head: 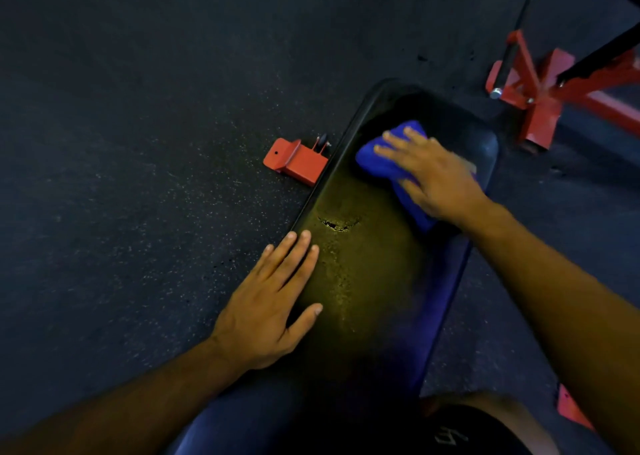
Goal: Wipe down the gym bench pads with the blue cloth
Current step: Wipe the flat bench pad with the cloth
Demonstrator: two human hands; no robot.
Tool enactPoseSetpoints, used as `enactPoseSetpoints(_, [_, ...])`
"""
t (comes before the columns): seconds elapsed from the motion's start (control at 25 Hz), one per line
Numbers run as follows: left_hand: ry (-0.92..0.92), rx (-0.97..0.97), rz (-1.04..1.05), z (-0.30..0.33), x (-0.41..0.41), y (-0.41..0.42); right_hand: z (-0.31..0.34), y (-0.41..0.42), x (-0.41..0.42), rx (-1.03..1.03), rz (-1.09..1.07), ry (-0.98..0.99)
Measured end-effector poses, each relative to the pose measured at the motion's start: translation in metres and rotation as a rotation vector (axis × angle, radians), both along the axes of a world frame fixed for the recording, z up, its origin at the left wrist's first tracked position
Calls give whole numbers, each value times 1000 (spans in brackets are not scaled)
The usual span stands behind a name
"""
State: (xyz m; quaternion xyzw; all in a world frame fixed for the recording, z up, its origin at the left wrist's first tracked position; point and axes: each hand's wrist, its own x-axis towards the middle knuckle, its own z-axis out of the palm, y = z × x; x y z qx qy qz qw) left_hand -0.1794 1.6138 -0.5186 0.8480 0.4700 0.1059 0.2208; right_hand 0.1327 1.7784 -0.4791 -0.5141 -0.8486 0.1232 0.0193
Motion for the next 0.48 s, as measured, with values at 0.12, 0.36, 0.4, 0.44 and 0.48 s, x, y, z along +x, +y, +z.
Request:
enactPoseSetpoints(0.12, [4,3,-8,1,1,-2,-6,35,-60,34,-130,-5])
enactPoseSetpoints(0.36, [1,11,-5,0,-1,-2,-8,-60,-86,44,117,-91])
enactPoseSetpoints(0.4, [-11,15,-7,-1,-1,-2,-7,-76,-74,25,141,-89])
enactPoseSetpoints(0.44, [-18,18,-11,-2,-1,-1,-6,-83,-58,18,165,-80])
enactPoseSetpoints(0.48, [-21,17,-17,-2,-1,-1,-5,-80,-39,16,154,-75])
